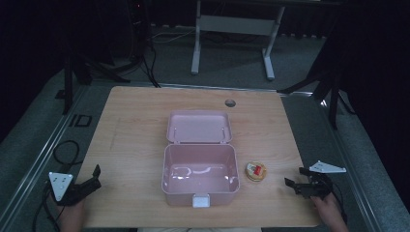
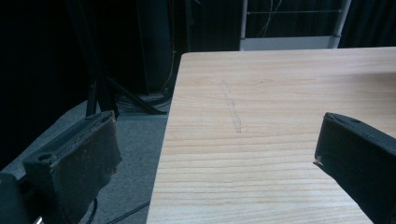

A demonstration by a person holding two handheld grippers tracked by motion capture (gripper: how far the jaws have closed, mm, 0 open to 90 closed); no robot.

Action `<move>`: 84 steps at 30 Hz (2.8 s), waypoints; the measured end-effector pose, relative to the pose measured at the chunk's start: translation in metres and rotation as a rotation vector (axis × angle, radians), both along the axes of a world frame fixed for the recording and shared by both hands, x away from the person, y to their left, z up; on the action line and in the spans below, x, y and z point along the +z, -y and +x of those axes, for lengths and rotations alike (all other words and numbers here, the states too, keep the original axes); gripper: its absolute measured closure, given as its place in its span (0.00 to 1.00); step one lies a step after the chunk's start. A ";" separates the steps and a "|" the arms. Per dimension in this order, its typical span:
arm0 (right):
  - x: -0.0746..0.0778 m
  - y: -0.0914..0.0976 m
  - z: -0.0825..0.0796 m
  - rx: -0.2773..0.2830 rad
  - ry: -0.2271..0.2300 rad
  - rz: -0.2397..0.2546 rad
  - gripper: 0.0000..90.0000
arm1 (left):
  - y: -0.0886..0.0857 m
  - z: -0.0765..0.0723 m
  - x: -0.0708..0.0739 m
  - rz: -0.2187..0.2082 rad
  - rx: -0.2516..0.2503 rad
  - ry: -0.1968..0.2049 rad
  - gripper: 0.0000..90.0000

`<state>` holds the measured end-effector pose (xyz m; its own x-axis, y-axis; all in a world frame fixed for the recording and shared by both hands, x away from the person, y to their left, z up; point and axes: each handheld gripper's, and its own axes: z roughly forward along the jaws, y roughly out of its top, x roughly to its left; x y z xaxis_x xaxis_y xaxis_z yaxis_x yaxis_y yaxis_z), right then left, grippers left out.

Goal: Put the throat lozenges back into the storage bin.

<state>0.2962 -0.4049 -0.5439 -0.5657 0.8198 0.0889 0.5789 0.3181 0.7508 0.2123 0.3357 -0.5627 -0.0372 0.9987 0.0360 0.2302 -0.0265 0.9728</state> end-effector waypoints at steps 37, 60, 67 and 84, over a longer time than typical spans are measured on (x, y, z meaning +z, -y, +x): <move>0.046 -0.049 0.018 0.411 -0.613 -0.704 0.16 | 0.000 0.000 0.000 0.004 -0.006 0.000 0.00; 0.045 -0.086 0.035 0.506 -0.584 -0.770 0.16 | 0.001 -0.001 0.000 0.011 -0.047 0.009 0.00; 0.045 -0.102 0.050 0.519 -0.567 -0.768 0.16 | 0.001 -0.001 0.000 0.010 -0.048 0.008 0.00; 0.037 -0.148 0.072 0.553 -0.546 -0.742 0.15 | 0.000 -0.001 0.000 0.001 -0.052 0.010 0.00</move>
<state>0.3687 -0.2569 -0.5065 -0.9091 0.4157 0.0274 0.4139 0.9087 -0.0541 0.2117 0.3359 -0.5628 0.0143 0.9992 0.0368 0.2189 -0.0391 0.9750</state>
